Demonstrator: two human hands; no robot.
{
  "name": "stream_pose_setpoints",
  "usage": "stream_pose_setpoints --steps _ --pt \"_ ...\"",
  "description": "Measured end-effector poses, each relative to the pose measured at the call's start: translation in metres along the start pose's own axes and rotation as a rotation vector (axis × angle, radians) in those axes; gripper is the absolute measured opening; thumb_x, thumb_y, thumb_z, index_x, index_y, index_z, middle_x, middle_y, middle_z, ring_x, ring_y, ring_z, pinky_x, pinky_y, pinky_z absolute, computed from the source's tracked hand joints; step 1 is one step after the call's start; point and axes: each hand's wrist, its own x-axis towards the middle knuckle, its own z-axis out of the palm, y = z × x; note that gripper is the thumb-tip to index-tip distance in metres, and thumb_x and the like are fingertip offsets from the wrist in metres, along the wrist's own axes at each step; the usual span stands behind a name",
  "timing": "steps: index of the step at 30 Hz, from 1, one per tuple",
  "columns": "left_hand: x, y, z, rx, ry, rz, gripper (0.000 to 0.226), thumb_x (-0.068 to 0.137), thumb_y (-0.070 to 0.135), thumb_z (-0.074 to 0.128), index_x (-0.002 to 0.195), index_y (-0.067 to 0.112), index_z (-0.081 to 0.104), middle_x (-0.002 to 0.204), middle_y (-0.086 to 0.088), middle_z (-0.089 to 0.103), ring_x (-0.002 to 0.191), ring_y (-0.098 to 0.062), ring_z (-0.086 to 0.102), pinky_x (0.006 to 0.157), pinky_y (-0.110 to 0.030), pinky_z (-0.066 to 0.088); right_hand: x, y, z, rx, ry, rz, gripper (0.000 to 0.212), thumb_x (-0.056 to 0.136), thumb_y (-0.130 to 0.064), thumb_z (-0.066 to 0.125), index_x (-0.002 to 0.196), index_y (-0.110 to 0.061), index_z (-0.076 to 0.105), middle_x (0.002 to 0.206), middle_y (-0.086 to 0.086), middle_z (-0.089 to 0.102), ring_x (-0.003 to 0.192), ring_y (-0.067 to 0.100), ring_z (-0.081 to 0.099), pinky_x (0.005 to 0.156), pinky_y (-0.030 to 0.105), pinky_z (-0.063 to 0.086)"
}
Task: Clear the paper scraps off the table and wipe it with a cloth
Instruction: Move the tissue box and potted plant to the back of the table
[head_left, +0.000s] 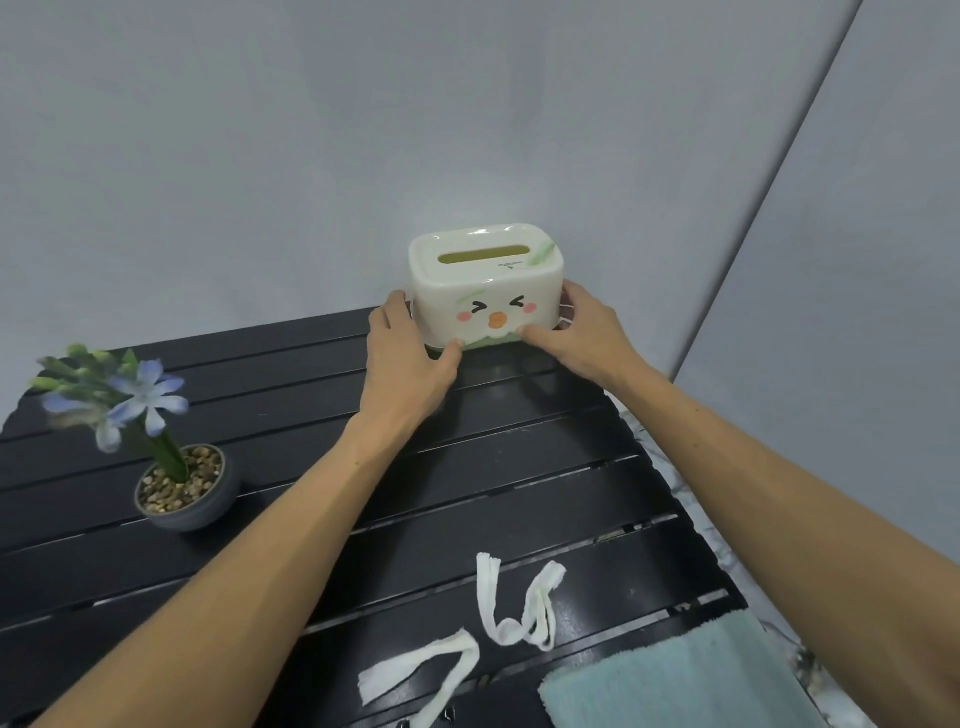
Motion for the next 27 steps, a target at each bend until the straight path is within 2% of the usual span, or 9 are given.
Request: stream_pose_setpoints --steps 3,7,11,13,17,23,27 --pt "-0.014 -0.001 -0.011 0.022 -0.016 0.0 0.08 0.088 0.041 0.066 0.15 0.011 0.026 0.151 -0.01 0.032 0.136 -0.025 0.037 0.105 -0.032 0.033 -0.007 0.0 -0.001 -0.144 -0.017 0.041 0.068 0.079 -0.045 0.077 0.132 -0.014 0.046 0.128 0.003 0.055 0.111 0.018 0.052 0.083 0.027 0.042" --pt "-0.058 -0.005 -0.025 0.034 -0.09 0.047 0.069 0.091 0.044 0.062 0.146 0.012 0.035 0.151 -0.004 0.034 0.136 -0.017 0.036 0.101 -0.021 0.026 -0.034 -0.009 -0.004 -0.381 -0.008 0.054 0.079 0.085 -0.052 0.067 0.144 -0.009 0.036 0.143 0.011 0.045 0.128 0.028 0.045 0.097 0.037 0.04" --pt "-0.102 -0.008 -0.051 0.043 -0.107 0.066 0.064 0.091 0.047 0.059 0.143 0.013 0.041 0.15 -0.001 0.038 0.137 -0.013 0.034 0.108 -0.021 0.025 -0.075 -0.027 0.009 -0.36 0.023 -0.058 0.071 0.089 -0.047 0.065 0.144 -0.01 0.041 0.145 0.008 0.045 0.132 0.024 0.043 0.101 0.029 0.035" --pt "-0.124 -0.013 -0.072 0.044 -0.094 0.049 0.061 0.091 0.047 0.059 0.141 0.015 0.044 0.147 0.002 0.041 0.135 -0.01 0.036 0.105 -0.017 0.024 -0.096 -0.041 0.022 -0.318 -0.056 -0.09 0.07 0.09 -0.045 0.065 0.147 -0.012 0.04 0.148 0.006 0.043 0.135 0.021 0.041 0.102 0.025 0.03" --pt "-0.158 -0.03 -0.118 0.087 -0.06 0.023 0.058 0.091 0.046 0.06 0.139 0.016 0.046 0.141 0.003 0.046 0.13 -0.009 0.04 0.102 -0.014 0.024 -0.13 -0.07 0.054 -0.273 -0.197 -0.14 0.072 0.092 -0.048 0.061 0.15 -0.012 0.037 0.153 0.004 0.039 0.14 0.019 0.036 0.111 0.029 0.028" --pt "-0.187 -0.058 -0.168 0.151 0.008 -0.026 0.055 0.09 0.045 0.062 0.136 0.019 0.048 0.138 0.007 0.046 0.129 -0.012 0.041 0.102 -0.02 0.028 -0.151 -0.098 0.093 -0.41 -0.289 -0.241 0.078 0.092 -0.058 0.054 0.152 -0.013 0.035 0.158 0.005 0.035 0.146 0.021 0.03 0.12 0.036 0.025" --pt "-0.188 -0.079 -0.183 0.162 0.043 -0.085 0.062 0.088 0.043 0.066 0.14 0.019 0.041 0.144 0.002 0.04 0.133 -0.016 0.036 0.105 -0.028 0.033 -0.154 -0.104 0.111 -0.564 -0.329 -0.259 0.083 0.09 -0.067 0.046 0.153 -0.015 0.033 0.161 0.003 0.03 0.149 0.018 0.023 0.122 0.041 0.017"
